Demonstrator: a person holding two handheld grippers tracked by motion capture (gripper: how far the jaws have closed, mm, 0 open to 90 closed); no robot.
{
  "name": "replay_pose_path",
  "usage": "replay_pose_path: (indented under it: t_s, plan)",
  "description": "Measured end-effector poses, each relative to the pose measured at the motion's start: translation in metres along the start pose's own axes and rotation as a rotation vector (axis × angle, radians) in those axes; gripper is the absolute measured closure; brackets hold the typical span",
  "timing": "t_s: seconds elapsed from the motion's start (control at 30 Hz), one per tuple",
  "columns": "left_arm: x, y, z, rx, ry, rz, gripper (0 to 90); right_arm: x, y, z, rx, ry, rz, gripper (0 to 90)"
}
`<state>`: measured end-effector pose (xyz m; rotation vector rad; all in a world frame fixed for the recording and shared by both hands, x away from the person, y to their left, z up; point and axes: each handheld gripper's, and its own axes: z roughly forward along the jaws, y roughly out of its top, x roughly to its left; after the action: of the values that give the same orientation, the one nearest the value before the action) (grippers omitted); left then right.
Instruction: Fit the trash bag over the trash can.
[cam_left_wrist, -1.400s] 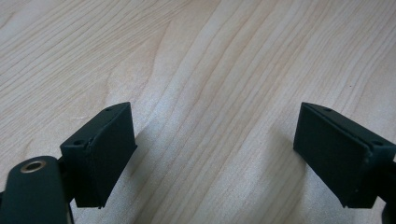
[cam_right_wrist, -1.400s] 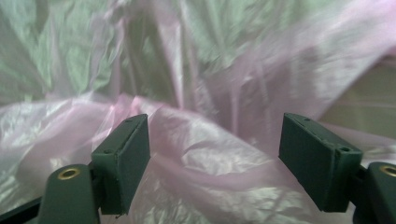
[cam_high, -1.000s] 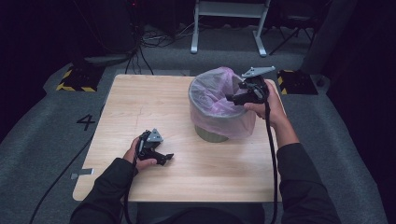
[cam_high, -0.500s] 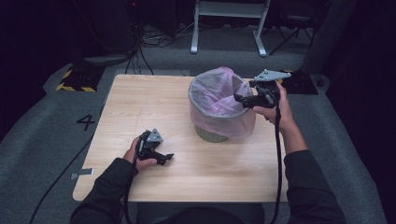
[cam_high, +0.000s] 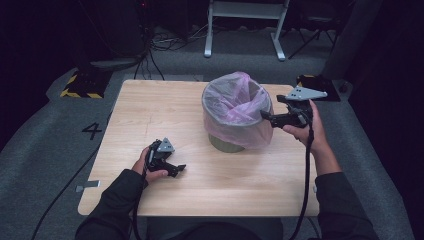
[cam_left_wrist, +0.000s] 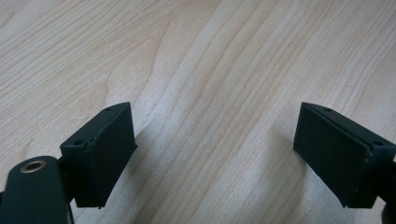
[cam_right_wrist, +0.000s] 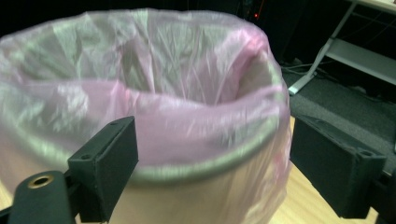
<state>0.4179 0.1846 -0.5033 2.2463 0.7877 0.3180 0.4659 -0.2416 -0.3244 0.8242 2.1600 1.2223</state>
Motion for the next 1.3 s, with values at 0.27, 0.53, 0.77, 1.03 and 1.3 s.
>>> replay_pose_path:
  t_s: [0.27,0.53,0.77,1.03,1.3]
  plan:
    - [0.000,0.000,0.000,0.000,0.000,0.000,12.6,0.001,-0.016,-0.011,-0.004,-0.001,-0.002,15.7]
    - [0.000,0.000,0.000,0.000,0.000,0.000,12.6,0.006,-0.042,-0.010,0.025,0.003,0.005,15.6]
    - [0.000,0.000,0.000,0.000,0.000,0.000,12.6,0.006,-0.068,-0.003,0.073,0.004,0.032,15.7]
    - [0.000,0.000,0.000,0.000,0.000,0.000,12.6,0.007,-0.090,0.004,0.142,-0.020,0.019,15.8]
    - [0.000,0.000,0.000,0.000,0.000,0.000,12.6,0.015,-0.112,0.007,0.216,-0.028,-0.014,16.0]
